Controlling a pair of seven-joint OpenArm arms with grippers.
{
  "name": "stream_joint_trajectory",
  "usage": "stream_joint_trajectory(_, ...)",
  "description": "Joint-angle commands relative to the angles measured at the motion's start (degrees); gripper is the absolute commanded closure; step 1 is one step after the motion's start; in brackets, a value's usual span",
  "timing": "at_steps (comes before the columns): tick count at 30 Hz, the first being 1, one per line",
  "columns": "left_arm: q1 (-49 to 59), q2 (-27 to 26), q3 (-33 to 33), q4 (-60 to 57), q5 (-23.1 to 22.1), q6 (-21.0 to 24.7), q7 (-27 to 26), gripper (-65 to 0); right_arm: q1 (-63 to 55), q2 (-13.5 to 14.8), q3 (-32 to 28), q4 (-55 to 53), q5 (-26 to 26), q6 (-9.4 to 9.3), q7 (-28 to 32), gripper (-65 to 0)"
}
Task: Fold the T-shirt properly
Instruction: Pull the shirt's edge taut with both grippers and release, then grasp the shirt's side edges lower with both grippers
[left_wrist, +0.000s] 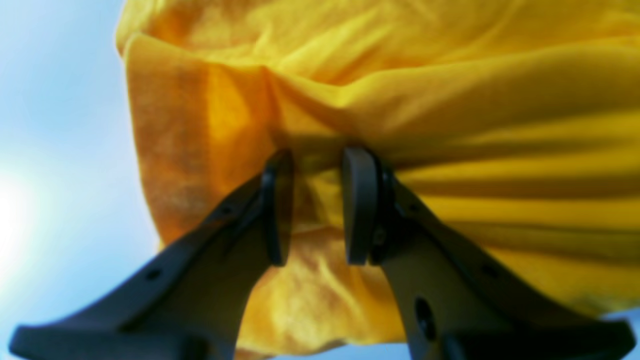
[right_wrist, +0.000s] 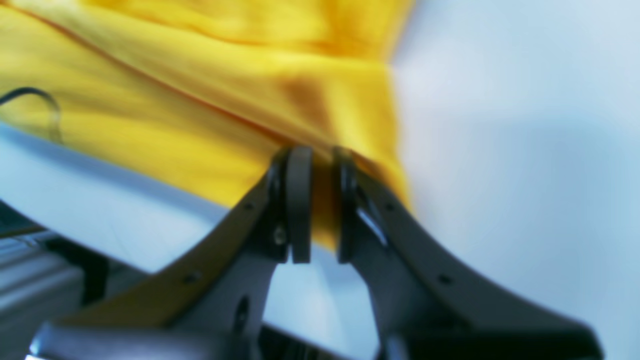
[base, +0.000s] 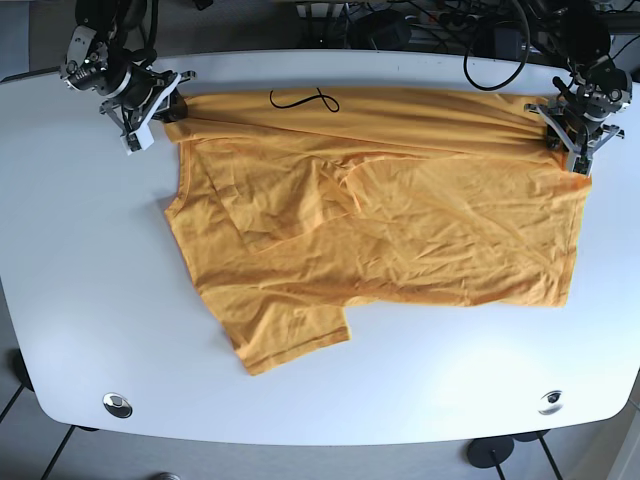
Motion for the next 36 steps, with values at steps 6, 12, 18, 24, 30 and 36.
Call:
stream_joint_trajectory(6, 1.96, -0.33, -4.35, 6.64, 0.48, 0.53, 4.14, -14.6, -4.75, 1.64, 0.47, 6.53, -1.1, -0.21, -0.94, -6.5)
stream_joint_trajectory(12, -6.13, -0.24, -4.35, 10.86, 0.57, 0.53, 4.23, -14.7, -4.58, 1.46, 0.47, 13.65, -1.01, -0.21, -1.03, -6.5)
stream_joint_trajectory(18, -14.74, -0.59, -4.17, 8.57, 1.09, 0.53, 8.89, -38.9, 10.28, 1.55, -0.14, 7.5, -1.36, -0.92, -1.3, -7.9)
stream_joint_trajectory(24, -18.96, -0.59, -3.82, 5.67, 0.57, 0.53, 9.95, -39.0, 32.61, 1.81, -0.14, -15.71, -7.25, -0.92, -0.33, -34.2)
stream_joint_trajectory(30, -20.02, -0.59, -3.38, 5.58, 0.57, 0.53, 9.95, -39.0, 50.19, 1.81, -0.14, -40.06, -20.79, -0.3, 13.47, -35.8)
stream_joint_trajectory(36, -20.02, -0.59, -3.29, 5.58, 1.09, 0.53, 9.95, -39.0, 57.58, 3.04, -0.14, -59.23, -21.49, -0.3, 21.3, -35.8)
